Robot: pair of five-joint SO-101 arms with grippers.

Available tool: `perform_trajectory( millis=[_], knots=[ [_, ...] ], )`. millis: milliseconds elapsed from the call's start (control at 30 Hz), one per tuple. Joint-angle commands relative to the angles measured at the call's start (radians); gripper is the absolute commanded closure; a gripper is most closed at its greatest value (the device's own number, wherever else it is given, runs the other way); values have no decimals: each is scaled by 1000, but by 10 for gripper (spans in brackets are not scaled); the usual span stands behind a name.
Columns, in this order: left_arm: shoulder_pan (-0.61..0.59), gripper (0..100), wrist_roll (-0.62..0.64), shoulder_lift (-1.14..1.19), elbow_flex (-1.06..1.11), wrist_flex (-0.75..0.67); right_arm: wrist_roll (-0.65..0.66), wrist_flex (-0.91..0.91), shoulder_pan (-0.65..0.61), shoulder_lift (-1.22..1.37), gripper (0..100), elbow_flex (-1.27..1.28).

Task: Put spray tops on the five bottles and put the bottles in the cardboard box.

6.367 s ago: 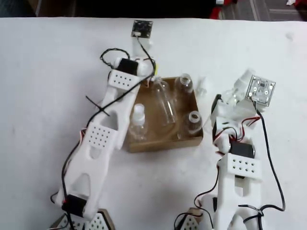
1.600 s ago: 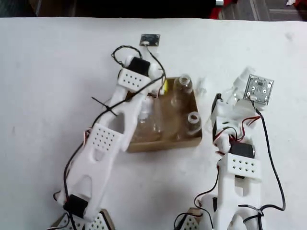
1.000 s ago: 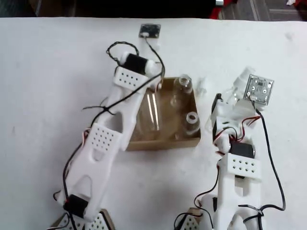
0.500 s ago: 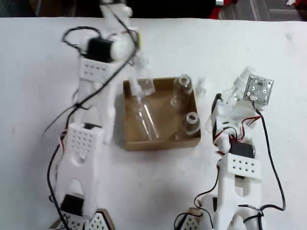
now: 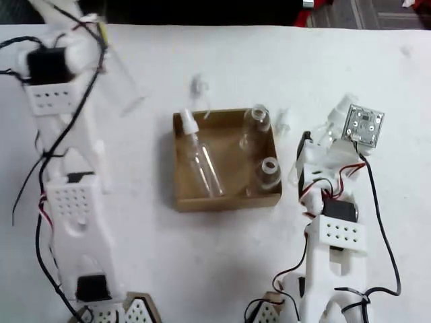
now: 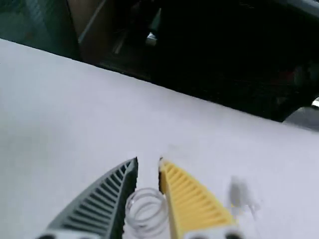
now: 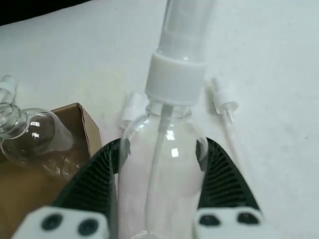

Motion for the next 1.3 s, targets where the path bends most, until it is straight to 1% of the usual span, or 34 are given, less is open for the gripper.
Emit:
perform_trajectory(
  millis=[0,100,200,267,400,467,600,667,733,800,933,967,1000,1100,1267],
  knots=[
    [-22,976,-183,56,-3,68,15,-25,-4,-25,981,-6],
    [-12,976,-221,168,5,69,15,-27,31,-33,981,-17],
    [12,976,-224,263,5,71,17,-35,90,-22,981,-69],
    [30,976,-224,315,5,77,20,-7,114,-21,981,-106],
    [54,974,-222,390,9,77,107,59,128,68,981,-189],
    [56,929,-224,410,5,103,143,105,133,173,981,-242],
    [59,763,-222,421,8,141,180,139,176,357,981,-311],
    [61,732,-222,438,5,141,183,139,191,401,981,-319],
    [59,737,-222,446,5,140,199,140,191,420,980,-318],
    [59,738,-222,447,5,140,241,171,171,423,956,-321],
    [59,738,-222,447,5,141,258,245,120,423,789,-324],
    [58,738,-222,447,5,141,259,255,110,423,763,-324],
    [56,737,-222,447,5,143,259,265,104,421,758,-325],
    [51,736,-222,447,3,146,259,321,110,378,782,-377],
    [44,734,-219,429,3,157,259,587,99,220,787,-597]
  ],
)
